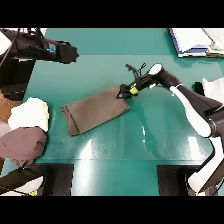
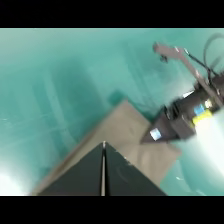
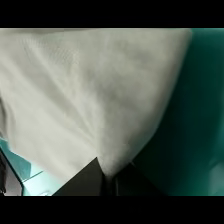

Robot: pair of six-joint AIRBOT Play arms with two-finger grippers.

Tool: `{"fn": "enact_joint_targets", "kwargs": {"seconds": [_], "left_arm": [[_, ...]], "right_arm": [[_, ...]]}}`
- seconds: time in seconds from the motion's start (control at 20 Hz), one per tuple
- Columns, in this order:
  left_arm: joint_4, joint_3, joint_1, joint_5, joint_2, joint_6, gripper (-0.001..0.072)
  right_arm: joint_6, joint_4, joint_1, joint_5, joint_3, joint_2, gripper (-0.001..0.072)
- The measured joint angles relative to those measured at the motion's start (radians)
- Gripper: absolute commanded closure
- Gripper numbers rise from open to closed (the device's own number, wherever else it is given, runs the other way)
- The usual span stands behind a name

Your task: Fold the shirts.

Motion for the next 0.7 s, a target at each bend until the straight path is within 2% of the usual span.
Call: {"fn": "enact_joint_targets", "kwargs": {"seconds": [0.25,0.45,0.7], "left_arm": [[-0.002,0.000,-0.103,0.029,0.000,0.000,0.0679],[-0.008,0.000,-0.136,0.059,0.000,-0.001,0.0679],[-0.013,0.000,-0.147,0.082,0.000,-0.008,0.0679]], "right_arm": [[0.063,-0.179,-0.198,0.009,0.047,0.160,0.0698],[0.128,-0.314,-0.475,0.003,0.056,0.305,0.0698],[0.150,-0.325,-0.808,-0.050,0.058,0.387,0.0698]]}}
